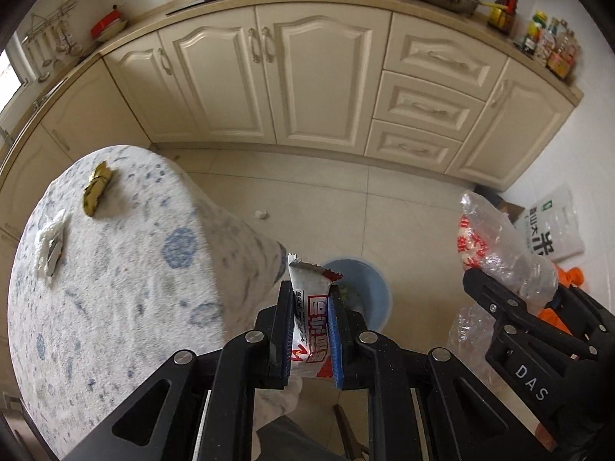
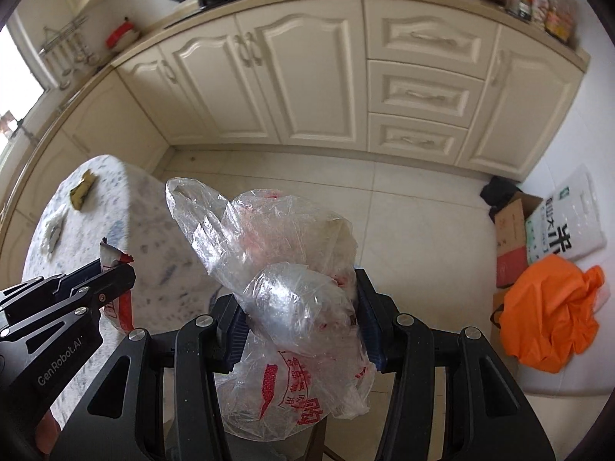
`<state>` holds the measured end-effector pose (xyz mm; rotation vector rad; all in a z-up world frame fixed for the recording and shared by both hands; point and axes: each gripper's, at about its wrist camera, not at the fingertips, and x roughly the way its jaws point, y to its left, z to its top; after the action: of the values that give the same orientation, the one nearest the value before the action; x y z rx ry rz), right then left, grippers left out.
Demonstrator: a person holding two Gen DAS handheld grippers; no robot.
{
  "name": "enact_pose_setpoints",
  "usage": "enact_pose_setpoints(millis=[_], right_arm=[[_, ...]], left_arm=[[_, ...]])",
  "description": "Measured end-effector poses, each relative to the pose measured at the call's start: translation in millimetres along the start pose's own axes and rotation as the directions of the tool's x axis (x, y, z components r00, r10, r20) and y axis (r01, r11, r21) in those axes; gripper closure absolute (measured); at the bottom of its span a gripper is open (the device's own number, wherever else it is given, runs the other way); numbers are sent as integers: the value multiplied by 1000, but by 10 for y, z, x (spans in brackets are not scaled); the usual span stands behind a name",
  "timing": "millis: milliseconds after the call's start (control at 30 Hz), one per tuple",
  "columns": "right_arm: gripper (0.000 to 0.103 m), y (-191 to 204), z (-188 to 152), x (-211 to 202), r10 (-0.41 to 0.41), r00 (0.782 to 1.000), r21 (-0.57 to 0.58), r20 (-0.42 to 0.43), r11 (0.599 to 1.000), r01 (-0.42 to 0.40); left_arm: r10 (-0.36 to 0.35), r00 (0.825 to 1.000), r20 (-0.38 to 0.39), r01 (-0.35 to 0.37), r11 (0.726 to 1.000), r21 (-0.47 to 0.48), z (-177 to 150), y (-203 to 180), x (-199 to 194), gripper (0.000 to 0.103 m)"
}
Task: Collect trash
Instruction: 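Lift and carry the carton and clear bag toward the blue bucket, then open the left tool to drop the carton into the bucket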
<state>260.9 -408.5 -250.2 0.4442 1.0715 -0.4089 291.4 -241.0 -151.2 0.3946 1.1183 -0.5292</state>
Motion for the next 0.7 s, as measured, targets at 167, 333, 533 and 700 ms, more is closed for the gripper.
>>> enact_pose_setpoints(millis=[167, 333, 533, 700], right_arm=[[53, -288, 9, 57, -21, 1000, 58, -9, 998, 21], [53, -474, 5, 123, -30, 999, 91, -25, 995, 32], [53, -601, -6, 199, -31, 999, 106, -39, 994, 35], [53, -669, -24, 276, -30, 998, 116, -62, 993, 37]], left_arm=[[2, 1000, -31, -1, 1000, 29, 85, -224, 219, 91], [9, 998, -56, -6, 999, 41, 170, -365, 416, 91], [41, 998, -58, -38, 998, 51, 232, -517, 564, 91], [49, 997, -68, -46, 998, 40, 313, -521, 682, 90]])
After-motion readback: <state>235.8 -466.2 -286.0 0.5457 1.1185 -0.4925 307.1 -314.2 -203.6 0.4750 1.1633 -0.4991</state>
